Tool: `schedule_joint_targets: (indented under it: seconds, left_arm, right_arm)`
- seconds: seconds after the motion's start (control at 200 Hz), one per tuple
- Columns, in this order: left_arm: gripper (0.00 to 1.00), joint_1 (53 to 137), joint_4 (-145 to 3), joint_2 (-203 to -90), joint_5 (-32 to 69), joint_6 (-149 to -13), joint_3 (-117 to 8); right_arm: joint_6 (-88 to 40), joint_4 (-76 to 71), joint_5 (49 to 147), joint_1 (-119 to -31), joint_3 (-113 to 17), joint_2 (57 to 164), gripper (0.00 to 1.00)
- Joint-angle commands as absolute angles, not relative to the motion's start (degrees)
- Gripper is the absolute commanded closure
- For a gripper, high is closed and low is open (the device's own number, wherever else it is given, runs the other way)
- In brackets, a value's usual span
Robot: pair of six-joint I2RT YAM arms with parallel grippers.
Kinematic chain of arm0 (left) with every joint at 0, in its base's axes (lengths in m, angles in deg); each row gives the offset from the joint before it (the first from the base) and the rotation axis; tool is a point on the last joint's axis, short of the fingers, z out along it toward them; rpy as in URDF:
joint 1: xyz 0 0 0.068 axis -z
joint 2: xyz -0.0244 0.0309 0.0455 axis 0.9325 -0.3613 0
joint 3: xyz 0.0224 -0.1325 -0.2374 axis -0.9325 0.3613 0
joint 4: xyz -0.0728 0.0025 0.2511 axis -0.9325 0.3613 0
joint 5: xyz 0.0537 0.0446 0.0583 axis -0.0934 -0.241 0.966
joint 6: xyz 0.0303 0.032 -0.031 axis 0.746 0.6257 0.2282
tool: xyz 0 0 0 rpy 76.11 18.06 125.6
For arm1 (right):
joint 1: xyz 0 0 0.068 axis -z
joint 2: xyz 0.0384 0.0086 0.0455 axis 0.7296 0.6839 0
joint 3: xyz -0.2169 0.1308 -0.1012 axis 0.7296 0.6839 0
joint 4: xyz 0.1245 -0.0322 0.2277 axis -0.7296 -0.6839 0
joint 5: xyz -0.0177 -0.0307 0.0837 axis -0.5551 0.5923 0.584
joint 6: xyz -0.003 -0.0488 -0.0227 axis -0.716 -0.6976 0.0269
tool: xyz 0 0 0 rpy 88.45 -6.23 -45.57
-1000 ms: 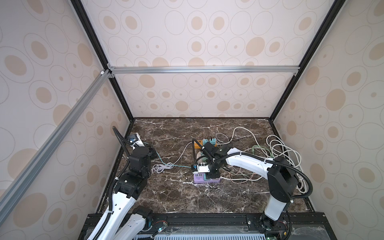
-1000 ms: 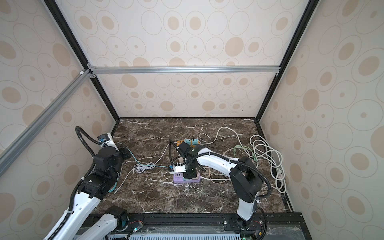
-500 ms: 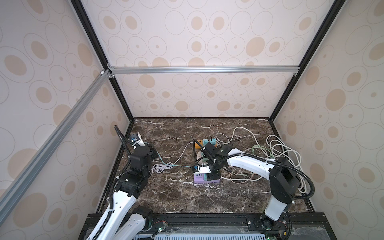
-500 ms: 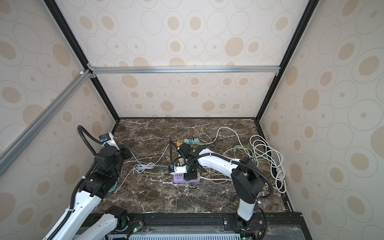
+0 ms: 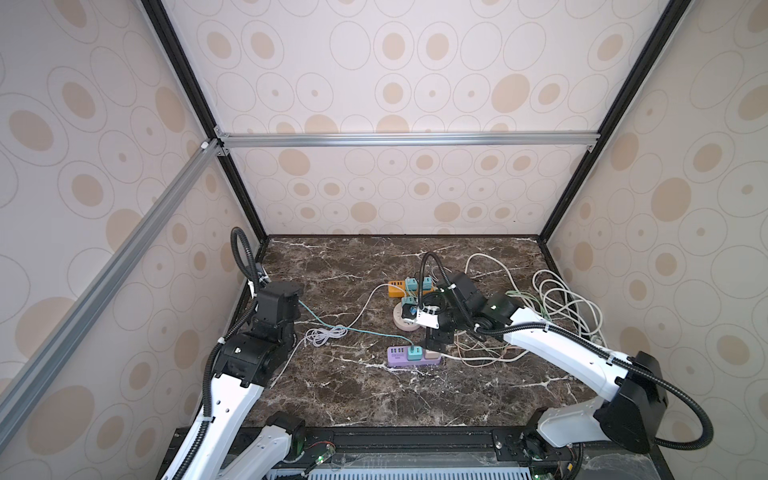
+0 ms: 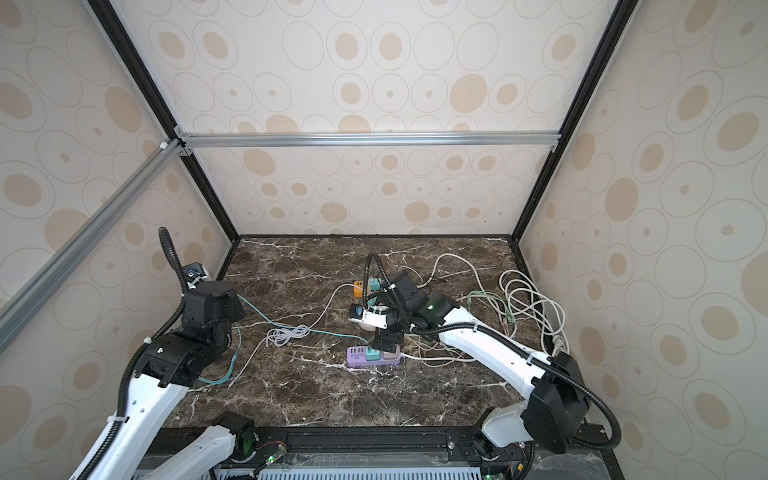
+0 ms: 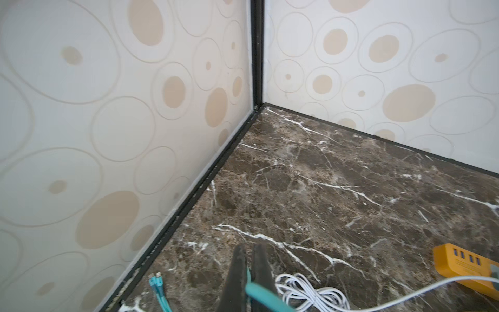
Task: Insert the plug
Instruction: 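Open right gripper and lift off the teal charger while left gripper releases cable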
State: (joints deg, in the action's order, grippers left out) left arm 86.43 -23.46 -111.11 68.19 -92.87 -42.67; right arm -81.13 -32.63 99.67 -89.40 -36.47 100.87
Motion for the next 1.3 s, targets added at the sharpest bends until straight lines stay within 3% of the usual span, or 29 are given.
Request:
schedule_joint_targets:
  seconds: [0.0, 0.16, 0.3, 0.335, 0.455, 0.53, 0.66, 0.72, 0.83, 1.075, 1.19, 1.296]
  left_arm:
    - [1.0, 86.05, -7.66, -111.78, 74.85, -99.05, -45.71]
    - [1.0, 86.05, -7.27, -111.94, 73.15, -100.74, -44.36]
    - [1.0, 86.05, -14.59, -114.08, 69.08, -98.88, -40.64]
    - [0.96, 86.05, -16.17, -114.8, 68.62, -98.65, -39.4]
    - [0.51, 86.01, -18.51, -118.17, 68.72, -97.43, -38.21]
    - [0.3, 86.14, -19.01, -119.31, 66.8, -94.54, -39.14]
    - [0.08, 86.13, -18.06, -120.2, 60.82, -89.16, -40.81]
    - [0.02, 86.07, -16.71, -120.92, 53.11, -85.05, -42.14]
    - [0.02, 86.05, -12.01, -123.11, 41.49, -81.75, -46.46]
    - [0.02, 86.05, -2.67, -130.23, 29.9, -78.27, -54.57]
    - [0.02, 86.16, 1.97, -134.27, 38.66, -81.84, -56.8]
    - [0.02, 86.14, -6.08, -132.26, 40.2, -82.26, -55.92]
  right_arm:
    - [-75.29, -20.32, 94.82, -88.02, -32.24, 96.81, 0.02]
    - [-68.87, -6.66, 85.45, -87.04, -25.78, 92.11, 0.01]
    - [-65.56, -5.9, 75.51, -86.91, -25.55, 90.88, 0.01]
    - [-65.37, -5.42, 73.06, -86.84, -25.13, 90.4, 0.01]
    - [-63.94, -1.46, 63.84, -86.69, -22.36, 88.12, 0.0]
    - [-62.24, -0.5, 60.16, -86.09, -21.09, 86.41, 0.0]
    - [-56.58, -0.11, 58.66, -83.57, -18.96, 83.33, 0.01]
    - [-53.66, 0.39, 58.52, -82.11, -17.95, 82.46, 0.0]
    - [-49.93, 0.78, 57.0, -80.38, -16.82, 81.68, 0.01]
    - [-48.48, 1.62, 55.39, -79.58, -15.73, 81.71, 0.0]
    - [-48.56, 1.99, 54.52, -79.46, -15.08, 81.7, 0.01]
    - [-47.4, 3.78, 52.04, -79.15, -13.89, 81.54, 0.01]
